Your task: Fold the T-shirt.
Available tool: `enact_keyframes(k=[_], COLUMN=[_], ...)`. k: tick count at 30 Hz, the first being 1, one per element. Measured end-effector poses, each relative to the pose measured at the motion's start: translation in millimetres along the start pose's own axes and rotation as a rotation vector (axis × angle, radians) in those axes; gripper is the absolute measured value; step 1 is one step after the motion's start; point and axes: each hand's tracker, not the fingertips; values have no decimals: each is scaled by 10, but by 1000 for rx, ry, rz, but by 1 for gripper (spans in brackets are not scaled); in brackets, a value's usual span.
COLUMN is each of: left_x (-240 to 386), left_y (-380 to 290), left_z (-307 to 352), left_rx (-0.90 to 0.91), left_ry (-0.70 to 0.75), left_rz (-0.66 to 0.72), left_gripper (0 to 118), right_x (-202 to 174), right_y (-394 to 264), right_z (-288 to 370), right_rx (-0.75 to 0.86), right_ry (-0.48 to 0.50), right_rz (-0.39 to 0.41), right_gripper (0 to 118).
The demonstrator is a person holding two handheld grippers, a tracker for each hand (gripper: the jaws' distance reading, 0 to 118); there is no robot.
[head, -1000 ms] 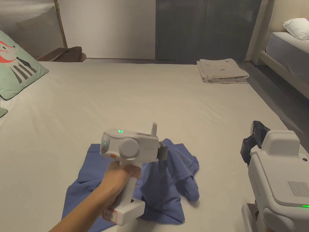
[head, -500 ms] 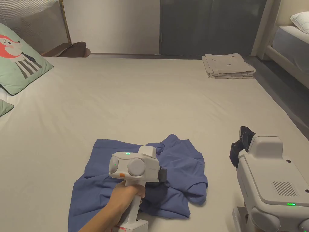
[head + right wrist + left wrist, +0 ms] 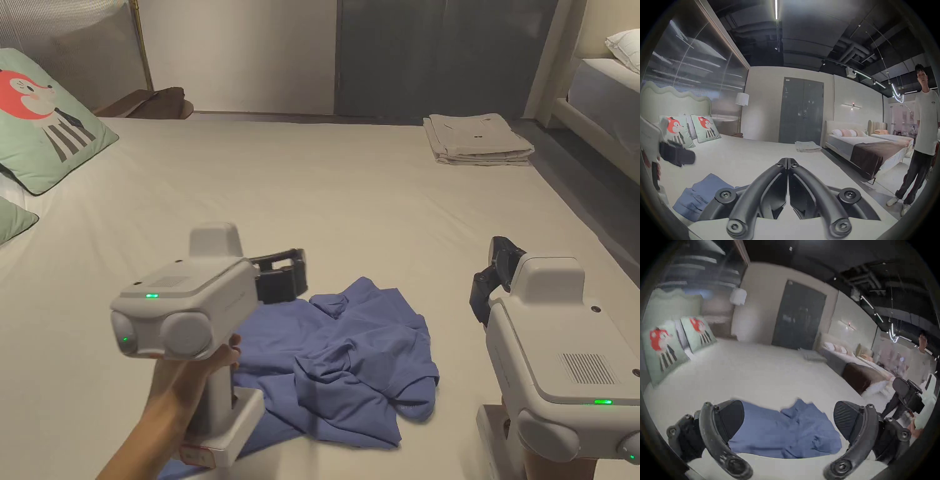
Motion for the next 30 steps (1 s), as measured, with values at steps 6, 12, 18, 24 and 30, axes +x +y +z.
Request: enact_keyframes(k=[6,12,18,24,30], left_x=[-322,-464,-539,-549,-729], left_y=[-27,-52,-101,-59,-431], left_z=[327,395,347,223,138], left_rx=[220,235,211,-1,-373], left_ry=[190,273,249,265,190], left_rz=[-94,-118,-99,-82,83], left_gripper=[100,28,0,0,0], right_x=[-52,-105,-124,-114,-118], right_y=[61,81,73,46,-43], right_z=[-2,-14,-15,-29,-52], right_rx=[18,22,20,16,-3], right_ry=[13,25,28,25,32], right_rz=[-4,-8,-7,-5,-13], right_gripper=[0,0,0,0,0])
